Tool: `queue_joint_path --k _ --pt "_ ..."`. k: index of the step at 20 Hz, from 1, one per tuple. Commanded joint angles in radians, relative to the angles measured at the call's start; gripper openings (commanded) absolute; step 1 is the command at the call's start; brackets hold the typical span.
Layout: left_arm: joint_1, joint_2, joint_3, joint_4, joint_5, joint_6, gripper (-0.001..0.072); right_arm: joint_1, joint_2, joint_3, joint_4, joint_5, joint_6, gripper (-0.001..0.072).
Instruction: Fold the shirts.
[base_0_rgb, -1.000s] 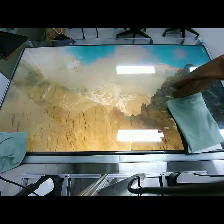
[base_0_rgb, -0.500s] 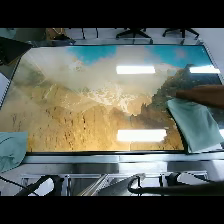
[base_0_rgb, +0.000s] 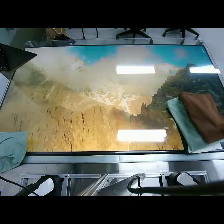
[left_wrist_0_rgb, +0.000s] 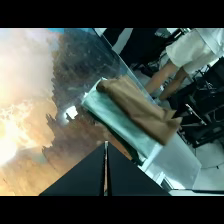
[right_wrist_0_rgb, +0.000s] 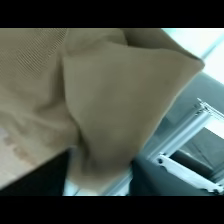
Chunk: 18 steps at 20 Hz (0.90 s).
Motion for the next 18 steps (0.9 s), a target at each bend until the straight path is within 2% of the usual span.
queue_joint_path --k 1,4,5,7,8,10,12,16,18 --pt "0.001 0.0 0.0 0.002 -0.051 0.003 0.0017 0.0 -0.029 -0.045 -0.06 -0.011 -0.034 0.0519" --pt "0.0 0.0 0.0 0.001 -0.043 0.003 0.0017 0.025 -0.074 0.081 -0.008 0.027 -0.033 0.0508" --pt "0.0 0.0 0.0 0.001 -0.039 0.003 0.0017 0.041 -0.082 0.121 0.02 0.024 -0.033 0.0443" --pt "0.001 0.0 0.0 0.002 -0.02 0.003 0.0017 0.086 -0.08 0.158 0.119 -0.021 -0.033 0.0225" --pt "0.0 0.0 0.0 0.006 -0.016 0.004 0.0017 0.117 -0.076 0.158 0.2 -0.054 -0.034 0.0017" --pt "0.0 0.0 0.0 0.028 -0.001 0.037 0.0016 0.209 -0.069 0.157 0.325 -0.131 -0.033 0.0019" --pt "-0.001 0.0 -0.002 0.091 0.007 0.036 0.0017 0.365 -0.064 0.157 0.388 -0.218 -0.033 0.0019" --pt "-0.055 0.037 -0.161 0.201 0.049 0.056 0.0016 0.777 -0.067 0.144 0.366 -0.369 -0.032 0.0018" --pt "-0.105 0.07 -0.283 0.254 0.097 0.071 0.0016 0.963 -0.072 0.114 0.275 -0.468 -0.008 0.0019"
